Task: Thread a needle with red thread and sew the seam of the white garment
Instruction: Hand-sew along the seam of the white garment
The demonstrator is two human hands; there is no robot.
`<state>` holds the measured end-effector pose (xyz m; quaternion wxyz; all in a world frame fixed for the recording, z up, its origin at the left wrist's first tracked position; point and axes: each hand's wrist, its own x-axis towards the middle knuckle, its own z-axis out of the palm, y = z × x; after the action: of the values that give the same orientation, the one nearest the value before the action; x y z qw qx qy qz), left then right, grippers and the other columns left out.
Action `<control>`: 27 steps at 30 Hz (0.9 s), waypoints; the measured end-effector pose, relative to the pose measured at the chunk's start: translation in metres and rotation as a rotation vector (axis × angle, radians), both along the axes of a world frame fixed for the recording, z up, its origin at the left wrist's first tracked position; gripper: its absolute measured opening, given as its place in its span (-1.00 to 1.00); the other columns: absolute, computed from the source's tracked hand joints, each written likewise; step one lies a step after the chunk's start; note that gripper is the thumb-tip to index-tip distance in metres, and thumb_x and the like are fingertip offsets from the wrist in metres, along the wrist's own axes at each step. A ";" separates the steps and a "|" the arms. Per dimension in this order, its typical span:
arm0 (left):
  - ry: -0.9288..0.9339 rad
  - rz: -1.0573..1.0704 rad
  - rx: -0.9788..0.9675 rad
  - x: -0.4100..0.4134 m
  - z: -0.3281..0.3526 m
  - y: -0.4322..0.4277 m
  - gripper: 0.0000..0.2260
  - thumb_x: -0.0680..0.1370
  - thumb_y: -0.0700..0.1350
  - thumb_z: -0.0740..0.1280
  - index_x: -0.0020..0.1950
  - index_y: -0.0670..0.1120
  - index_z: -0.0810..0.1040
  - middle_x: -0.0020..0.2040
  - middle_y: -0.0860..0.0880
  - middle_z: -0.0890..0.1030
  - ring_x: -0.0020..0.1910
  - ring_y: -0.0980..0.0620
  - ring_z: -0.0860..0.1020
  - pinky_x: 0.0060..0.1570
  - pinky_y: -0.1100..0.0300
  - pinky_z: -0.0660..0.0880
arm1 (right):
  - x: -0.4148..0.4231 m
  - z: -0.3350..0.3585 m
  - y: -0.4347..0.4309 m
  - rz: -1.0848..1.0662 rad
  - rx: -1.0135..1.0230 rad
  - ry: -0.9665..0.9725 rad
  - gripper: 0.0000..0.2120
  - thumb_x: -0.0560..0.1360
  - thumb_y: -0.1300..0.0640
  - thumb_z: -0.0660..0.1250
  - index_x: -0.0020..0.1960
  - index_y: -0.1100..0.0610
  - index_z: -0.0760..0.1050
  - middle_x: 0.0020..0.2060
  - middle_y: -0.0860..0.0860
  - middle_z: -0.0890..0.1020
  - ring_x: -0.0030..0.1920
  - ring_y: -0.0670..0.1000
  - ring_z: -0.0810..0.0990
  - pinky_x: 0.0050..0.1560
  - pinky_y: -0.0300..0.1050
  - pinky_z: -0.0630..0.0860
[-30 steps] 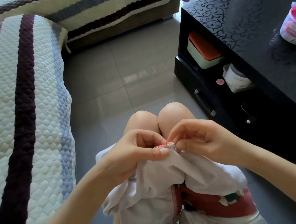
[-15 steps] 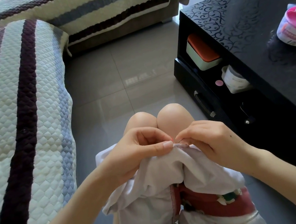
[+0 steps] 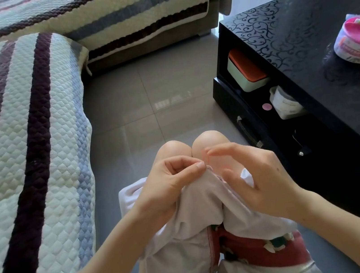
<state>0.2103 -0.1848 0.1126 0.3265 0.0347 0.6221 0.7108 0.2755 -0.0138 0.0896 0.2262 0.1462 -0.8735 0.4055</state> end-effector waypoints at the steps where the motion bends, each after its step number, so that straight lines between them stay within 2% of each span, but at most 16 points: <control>1: -0.012 0.006 -0.006 0.000 -0.002 0.001 -0.92 0.32 -0.17 0.40 -0.31 -0.17 0.65 -0.29 -0.08 0.68 -0.27 0.09 0.63 -0.19 0.31 0.55 | -0.002 0.001 -0.003 -0.026 0.019 0.077 -0.82 0.51 0.15 0.30 0.08 0.14 0.57 -0.01 -0.03 0.66 -0.01 0.00 0.64 -0.11 0.01 0.57; 4: -0.030 -0.009 -0.013 0.000 -0.003 0.003 -0.92 0.40 -0.23 0.37 -0.25 -0.19 0.64 -0.27 -0.08 0.68 -0.25 0.10 0.63 -0.17 0.32 0.54 | -0.011 0.001 -0.011 -0.095 0.072 0.228 -0.90 0.49 0.20 0.39 -0.10 0.21 0.65 -0.11 0.07 0.67 -0.07 0.05 0.63 -0.15 -0.06 0.54; 7: -0.031 -0.006 -0.041 -0.002 -0.002 0.001 -0.83 0.50 -0.28 0.33 -0.25 -0.15 0.66 -0.24 -0.08 0.69 -0.20 0.09 0.63 -0.12 0.31 0.54 | -0.018 -0.001 -0.015 -0.111 0.051 0.254 -0.90 0.49 0.22 0.40 -0.16 0.22 0.66 -0.16 0.07 0.65 -0.12 0.06 0.59 -0.15 -0.12 0.51; 12: -0.029 0.037 -0.076 -0.002 0.001 0.003 -0.82 0.54 -0.29 0.31 -0.24 -0.17 0.62 -0.33 -0.02 0.66 -0.32 0.16 0.59 -0.27 0.36 0.50 | -0.020 0.004 -0.022 0.047 -0.079 0.267 -0.91 0.55 0.21 0.29 -0.10 0.14 0.55 -0.19 0.06 0.63 -0.13 0.11 0.57 -0.12 0.05 0.50; 16: 0.011 0.051 -0.101 -0.001 0.003 0.008 -0.89 0.55 -0.28 0.32 -0.12 -0.27 0.62 -0.22 -0.10 0.65 -0.19 0.09 0.59 -0.13 0.33 0.52 | -0.015 0.009 -0.019 0.103 -0.211 0.196 -0.92 0.56 0.23 0.25 -0.07 0.14 0.51 -0.21 0.11 0.63 -0.16 0.16 0.60 -0.16 0.12 0.51; 18: 0.001 0.077 -0.131 -0.002 0.002 0.011 -0.89 0.54 -0.26 0.35 -0.10 -0.28 0.62 -0.19 -0.14 0.64 -0.18 0.07 0.58 -0.16 0.34 0.52 | -0.013 0.016 -0.019 0.125 -0.258 0.179 -0.92 0.55 0.26 0.25 -0.08 0.17 0.51 -0.24 0.18 0.60 -0.18 0.21 0.60 -0.21 0.11 0.51; 21: -0.032 0.106 -0.175 0.000 -0.002 0.013 -0.89 0.53 -0.23 0.37 -0.19 -0.18 0.64 -0.27 -0.07 0.64 -0.24 0.09 0.56 -0.23 0.34 0.49 | -0.013 0.028 -0.018 0.162 -0.312 0.156 -0.91 0.53 0.29 0.25 -0.11 0.25 0.52 -0.26 0.20 0.59 -0.22 0.18 0.60 -0.25 0.10 0.52; 23: -0.052 0.061 -0.153 0.001 -0.004 0.010 -0.86 0.53 -0.23 0.36 -0.23 -0.15 0.63 -0.24 -0.12 0.65 -0.18 -0.01 0.60 -0.09 0.23 0.53 | -0.015 0.035 -0.015 0.186 -0.443 0.054 -0.91 0.55 0.25 0.25 -0.10 0.26 0.49 -0.26 0.15 0.60 -0.23 0.16 0.63 -0.21 0.11 0.56; 25: -0.072 0.009 -0.080 -0.001 -0.004 0.009 -0.88 0.52 -0.21 0.36 -0.21 -0.17 0.61 -0.12 -0.29 0.65 -0.05 -0.20 0.62 0.08 0.08 0.53 | -0.018 0.039 -0.010 0.194 -0.555 -0.059 -0.90 0.57 0.25 0.25 -0.08 0.28 0.46 -0.27 0.11 0.60 -0.25 0.10 0.66 -0.16 0.01 0.61; 27: -0.102 0.000 -0.048 -0.005 -0.002 0.009 -0.90 0.52 -0.18 0.35 -0.17 -0.17 0.60 -0.11 -0.26 0.64 -0.04 -0.13 0.63 0.06 0.18 0.54 | -0.020 0.044 -0.007 0.220 -0.667 -0.153 -0.93 0.57 0.28 0.21 -0.07 0.28 0.41 -0.31 0.16 0.58 -0.31 0.11 0.65 -0.21 -0.02 0.61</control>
<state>0.2057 -0.1758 0.1107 0.3583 -0.0095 0.6217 0.6965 0.2552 -0.0205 0.1337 0.1505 0.1268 -0.6864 0.7001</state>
